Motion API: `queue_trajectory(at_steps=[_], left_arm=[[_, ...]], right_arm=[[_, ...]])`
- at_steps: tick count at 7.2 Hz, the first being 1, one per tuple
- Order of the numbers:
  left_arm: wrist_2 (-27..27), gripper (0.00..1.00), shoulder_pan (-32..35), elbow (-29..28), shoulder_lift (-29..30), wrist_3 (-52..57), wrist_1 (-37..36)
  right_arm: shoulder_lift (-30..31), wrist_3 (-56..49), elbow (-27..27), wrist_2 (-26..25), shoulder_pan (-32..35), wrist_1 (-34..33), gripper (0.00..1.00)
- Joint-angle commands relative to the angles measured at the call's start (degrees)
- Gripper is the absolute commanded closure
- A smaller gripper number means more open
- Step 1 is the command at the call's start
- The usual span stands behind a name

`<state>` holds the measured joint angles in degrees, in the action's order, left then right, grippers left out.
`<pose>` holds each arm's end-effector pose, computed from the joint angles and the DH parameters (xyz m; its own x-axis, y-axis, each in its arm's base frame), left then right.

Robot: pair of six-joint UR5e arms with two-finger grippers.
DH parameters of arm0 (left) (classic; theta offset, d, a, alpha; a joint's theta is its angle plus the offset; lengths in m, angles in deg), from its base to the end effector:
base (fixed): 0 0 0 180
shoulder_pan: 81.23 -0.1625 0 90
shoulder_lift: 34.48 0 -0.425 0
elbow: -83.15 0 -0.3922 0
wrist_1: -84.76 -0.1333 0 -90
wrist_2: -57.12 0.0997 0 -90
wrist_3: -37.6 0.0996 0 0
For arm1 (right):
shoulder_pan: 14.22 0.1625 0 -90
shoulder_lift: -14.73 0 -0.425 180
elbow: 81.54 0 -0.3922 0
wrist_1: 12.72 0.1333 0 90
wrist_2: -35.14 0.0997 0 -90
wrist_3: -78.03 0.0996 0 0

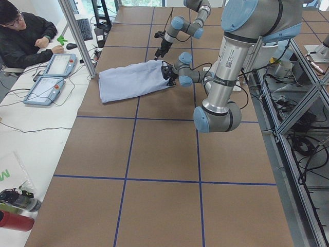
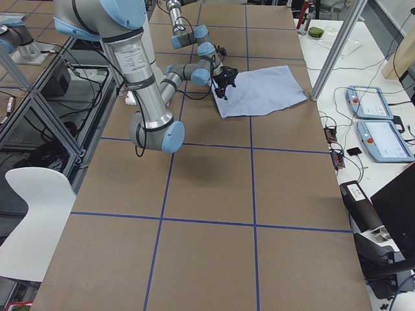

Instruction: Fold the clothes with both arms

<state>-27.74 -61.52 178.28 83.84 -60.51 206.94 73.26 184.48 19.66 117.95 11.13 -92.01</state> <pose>0.5737 -0.3566 0.2706 0.3263 -0.2662 -0.9070 0.4634 0.8814 -0.0919 -0.5241 -0.4096 0.2381 0.3710 0.4867 0.7909 -0.6471 0.7463 -0.1557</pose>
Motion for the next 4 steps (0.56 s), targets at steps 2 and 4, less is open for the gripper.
queue_trajectory(at_steps=[2,4], left_arm=[[-0.4,1.0,0.1,2.9,-0.7,0.0,-0.4],[-0.3,1.0,0.1,3.0,-0.7,-0.1,-0.4]], right_arm=[[0.4,1.9,0.0,-2.0,-2.1,-0.2,0.05],[0.4,8.6,-0.7,-2.8,-5.1,-0.7,0.14]])
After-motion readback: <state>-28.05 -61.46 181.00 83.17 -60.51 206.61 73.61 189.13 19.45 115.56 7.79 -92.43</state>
